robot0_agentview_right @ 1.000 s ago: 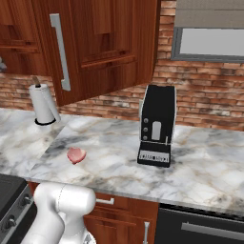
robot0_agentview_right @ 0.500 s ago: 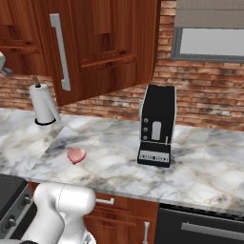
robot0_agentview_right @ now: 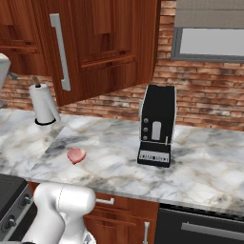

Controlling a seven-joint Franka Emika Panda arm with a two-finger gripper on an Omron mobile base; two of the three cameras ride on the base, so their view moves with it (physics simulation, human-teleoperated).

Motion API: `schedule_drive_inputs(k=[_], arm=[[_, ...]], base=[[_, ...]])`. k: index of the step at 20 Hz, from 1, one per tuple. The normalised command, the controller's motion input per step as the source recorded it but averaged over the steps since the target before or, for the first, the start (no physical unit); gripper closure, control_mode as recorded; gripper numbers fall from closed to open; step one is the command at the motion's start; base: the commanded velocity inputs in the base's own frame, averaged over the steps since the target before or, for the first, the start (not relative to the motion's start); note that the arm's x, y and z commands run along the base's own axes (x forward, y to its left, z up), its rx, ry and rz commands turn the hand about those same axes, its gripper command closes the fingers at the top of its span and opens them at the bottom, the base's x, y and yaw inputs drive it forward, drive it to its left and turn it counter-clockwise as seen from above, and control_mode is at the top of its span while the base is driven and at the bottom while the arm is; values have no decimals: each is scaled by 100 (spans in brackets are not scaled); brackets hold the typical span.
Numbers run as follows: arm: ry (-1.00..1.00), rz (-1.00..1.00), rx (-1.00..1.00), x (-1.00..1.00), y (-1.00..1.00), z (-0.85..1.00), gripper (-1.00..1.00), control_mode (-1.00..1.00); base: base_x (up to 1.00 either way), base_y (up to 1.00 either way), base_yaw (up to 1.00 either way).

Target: Retrieve the tupperware from the cabinet, then place the raw meat into the tupperware to avoid contamination.

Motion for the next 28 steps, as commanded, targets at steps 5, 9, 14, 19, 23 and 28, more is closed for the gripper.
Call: schedule_drive_inputs(k=[5, 9, 14, 19, 23, 28], arm=[[-2, -1, -5, 26, 0, -17, -100, -100], [-3, -1, -4, 33, 0, -12, -100, -100], [-1, -3, -5, 31, -6, -2, -100, -100], [0, -6, -5, 36, -7, 0, -100, -100], [0, -9, -5, 34, -5, 0, -100, -100], [1, -13, -6, 33, 0, 0, -100, -100]], base=[[0, 0, 0], [0, 0, 0], [0, 0, 0], [0, 0, 0], [0, 0, 0], [0, 0, 0]])
